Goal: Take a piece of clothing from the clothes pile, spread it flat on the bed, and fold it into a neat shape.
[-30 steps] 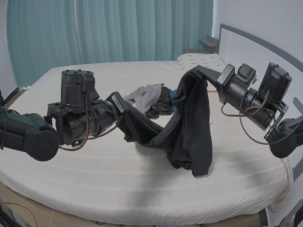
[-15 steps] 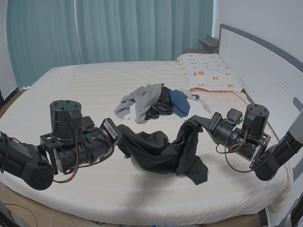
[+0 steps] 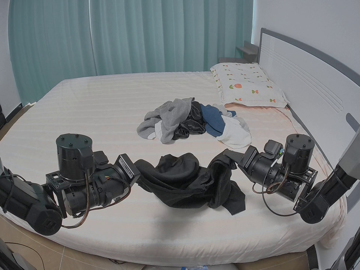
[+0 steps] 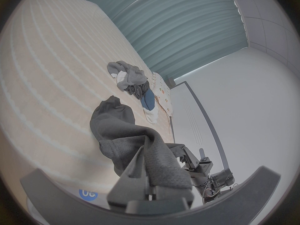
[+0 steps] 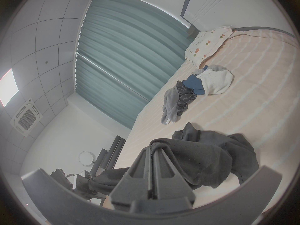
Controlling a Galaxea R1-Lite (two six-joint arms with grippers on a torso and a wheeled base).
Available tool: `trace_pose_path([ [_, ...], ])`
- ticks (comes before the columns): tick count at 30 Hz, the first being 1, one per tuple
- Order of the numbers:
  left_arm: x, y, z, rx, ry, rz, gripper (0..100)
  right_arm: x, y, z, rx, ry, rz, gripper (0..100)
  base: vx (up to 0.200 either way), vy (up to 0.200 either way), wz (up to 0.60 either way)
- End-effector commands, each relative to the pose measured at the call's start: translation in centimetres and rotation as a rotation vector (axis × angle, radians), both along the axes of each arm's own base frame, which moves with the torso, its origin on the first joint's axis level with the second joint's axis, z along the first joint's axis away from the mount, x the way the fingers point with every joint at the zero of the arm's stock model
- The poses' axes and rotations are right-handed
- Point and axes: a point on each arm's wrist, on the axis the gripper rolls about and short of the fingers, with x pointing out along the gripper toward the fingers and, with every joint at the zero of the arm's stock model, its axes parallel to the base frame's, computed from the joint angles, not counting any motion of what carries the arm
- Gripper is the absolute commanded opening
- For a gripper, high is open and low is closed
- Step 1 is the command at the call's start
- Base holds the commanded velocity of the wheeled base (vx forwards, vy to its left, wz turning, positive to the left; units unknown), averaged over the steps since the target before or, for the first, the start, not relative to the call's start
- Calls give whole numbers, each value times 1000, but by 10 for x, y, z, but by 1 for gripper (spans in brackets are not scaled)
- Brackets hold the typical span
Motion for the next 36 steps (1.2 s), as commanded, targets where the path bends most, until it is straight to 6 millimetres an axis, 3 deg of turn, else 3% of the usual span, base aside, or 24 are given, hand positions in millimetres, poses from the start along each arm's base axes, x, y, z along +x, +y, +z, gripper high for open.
trace_pose_path([
  [1,1,0,-1,5,3,5,0,-1,0,1,2,-3,2,0,0,0,0],
  [11,4,3,0,-1,2,20,0,-1,0,2,4,-4,2,0,0,0,0],
  [29,5,8,1,-4,0,36,0,-5,6,6,2,-23,-33,0,0,200,0],
  [36,5,9,0,2,2,36,0,-10,4,17,17,-50,-25,0,0,200,0],
])
